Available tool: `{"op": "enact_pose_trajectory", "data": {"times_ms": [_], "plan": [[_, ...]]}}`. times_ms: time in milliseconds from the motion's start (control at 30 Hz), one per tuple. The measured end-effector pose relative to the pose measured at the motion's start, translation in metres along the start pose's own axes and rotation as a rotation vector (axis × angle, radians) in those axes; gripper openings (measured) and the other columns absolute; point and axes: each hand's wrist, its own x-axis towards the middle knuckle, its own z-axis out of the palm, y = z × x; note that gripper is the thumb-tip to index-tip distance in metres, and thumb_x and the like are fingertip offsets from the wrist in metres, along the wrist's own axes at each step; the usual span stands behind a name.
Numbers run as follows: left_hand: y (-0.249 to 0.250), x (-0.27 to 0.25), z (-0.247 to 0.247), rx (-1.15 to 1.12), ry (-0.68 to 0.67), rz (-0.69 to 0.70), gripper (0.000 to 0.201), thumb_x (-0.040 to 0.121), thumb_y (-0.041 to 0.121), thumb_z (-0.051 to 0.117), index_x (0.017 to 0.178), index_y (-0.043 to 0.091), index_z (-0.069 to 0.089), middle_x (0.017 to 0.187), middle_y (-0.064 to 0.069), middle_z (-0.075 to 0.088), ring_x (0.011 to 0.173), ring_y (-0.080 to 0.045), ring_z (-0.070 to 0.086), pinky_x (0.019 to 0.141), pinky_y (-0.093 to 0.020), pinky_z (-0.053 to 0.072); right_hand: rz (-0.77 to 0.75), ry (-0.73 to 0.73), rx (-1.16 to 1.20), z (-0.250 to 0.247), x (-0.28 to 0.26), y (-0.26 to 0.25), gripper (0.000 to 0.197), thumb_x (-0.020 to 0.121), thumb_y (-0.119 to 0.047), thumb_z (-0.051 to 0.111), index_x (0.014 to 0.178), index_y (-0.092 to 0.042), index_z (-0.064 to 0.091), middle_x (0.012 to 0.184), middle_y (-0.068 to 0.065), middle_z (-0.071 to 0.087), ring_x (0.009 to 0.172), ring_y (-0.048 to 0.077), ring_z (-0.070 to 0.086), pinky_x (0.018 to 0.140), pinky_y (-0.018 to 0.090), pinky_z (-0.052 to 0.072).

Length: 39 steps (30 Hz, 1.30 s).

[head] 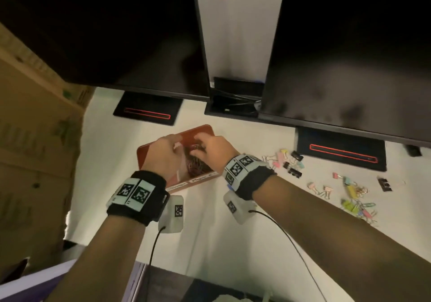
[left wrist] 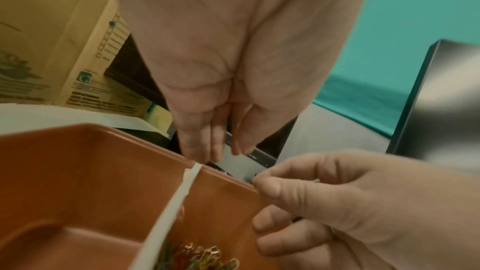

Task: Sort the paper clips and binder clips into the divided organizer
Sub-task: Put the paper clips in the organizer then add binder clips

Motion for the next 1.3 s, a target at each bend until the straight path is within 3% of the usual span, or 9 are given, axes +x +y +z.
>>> {"op": "enact_pose_trajectory", "data": {"times_ms": [133,267,467,633,733,833,1000,1133,1300], "plan": [[0.012,-0.008,0.005,-0.195,-0.03,0.189,0.025,0.089,0.012,0.056,0.111,0.022,0.061,0.11,0.007,0.065,0.104,-0.006,0.06,0.098,-0.028,0.045,-0.071,0.054,0.159,-0.014,-0.037,0.026,0.033,0.092,-0.026,0.054,0.125,-0.017,0.052,0.116,0.005,0.066,0.105,0.015,0.062,0.093,0.028,0.049],[0.054,-0.021,0.036,-0.256,-0.123,0.376,0.022,0.089,0.013,0.057,0.108,0.021,0.063,0.103,0.006,0.066,0.096,-0.005,0.061,0.087,-0.021,0.048,-0.019,0.198,0.083,-0.054,-0.104,0.096,0.02,0.092,-0.019,0.054,0.109,-0.016,0.064,0.104,0.0,0.068,0.085,0.006,0.06,0.083,0.021,0.05],[0.115,-0.053,0.126,-0.207,-0.412,0.491,0.022,0.088,0.016,0.058,0.11,0.017,0.061,0.1,0.002,0.064,0.084,-0.013,0.062,0.076,-0.024,0.052,0.481,0.455,-0.071,-0.105,-0.227,0.223,0.019,0.089,-0.011,0.055,0.101,-0.021,0.067,0.104,-0.001,0.066,0.075,0.011,0.06,0.081,0.032,0.054],[0.137,-0.083,0.212,0.058,-0.655,0.505,0.029,0.084,0.019,0.064,0.113,0.018,0.058,0.106,-0.001,0.059,0.082,-0.016,0.059,0.08,-0.026,0.049,0.639,0.374,-0.134,-0.109,-0.279,0.279,0.032,0.085,-0.003,0.054,0.11,-0.02,0.063,0.12,0.004,0.062,0.099,0.021,0.061,0.09,0.031,0.047],[0.135,-0.087,0.249,0.248,-0.742,0.55,0.029,0.086,0.01,0.058,0.114,0.018,0.058,0.115,-0.002,0.054,0.098,-0.015,0.055,0.091,-0.028,0.046,0.606,0.261,-0.108,-0.101,-0.276,0.3,0.036,0.083,0.001,0.051,0.109,-0.021,0.064,0.125,0.004,0.059,0.114,0.023,0.055,0.101,0.031,0.041],[0.131,-0.084,0.261,0.359,-0.757,0.538,0.035,0.085,-0.001,0.052,0.113,0.019,0.059,0.115,0.0,0.051,0.109,-0.016,0.053,0.098,-0.032,0.045,0.553,0.197,-0.123,-0.095,-0.269,0.313,0.034,0.081,-0.001,0.054,0.107,-0.02,0.064,0.123,0.002,0.055,0.118,0.021,0.05,0.103,0.029,0.033],[0.126,-0.082,0.256,0.346,-0.716,0.556,0.023,0.082,0.004,0.062,0.101,0.016,0.064,0.099,0.006,0.048,0.096,-0.013,0.056,0.091,-0.028,0.048,0.459,0.183,-0.136,-0.096,-0.26,0.317,0.016,0.085,-0.016,0.061,0.099,-0.017,0.069,0.109,0.004,0.059,0.104,0.022,0.054,0.092,0.03,0.042],[0.124,-0.086,0.26,0.351,-0.658,0.548,0.003,0.082,0.013,0.066,0.086,0.013,0.067,0.093,0.004,0.051,0.081,-0.012,0.054,0.079,-0.023,0.045,0.424,0.161,-0.141,-0.097,-0.262,0.322,0.014,0.086,-0.016,0.059,0.095,-0.012,0.069,0.103,0.008,0.061,0.096,0.021,0.053,0.085,0.024,0.036],[0.125,-0.088,0.263,0.318,-0.584,0.496,0.004,0.085,0.012,0.062,0.087,0.012,0.066,0.087,0.003,0.051,0.078,-0.014,0.054,0.078,-0.025,0.047,0.437,0.203,-0.044,-0.105,-0.273,0.333,0.005,0.086,-0.014,0.061,0.089,-0.012,0.064,0.086,0.0,0.058,0.077,0.013,0.05,0.074,0.025,0.043]]}}
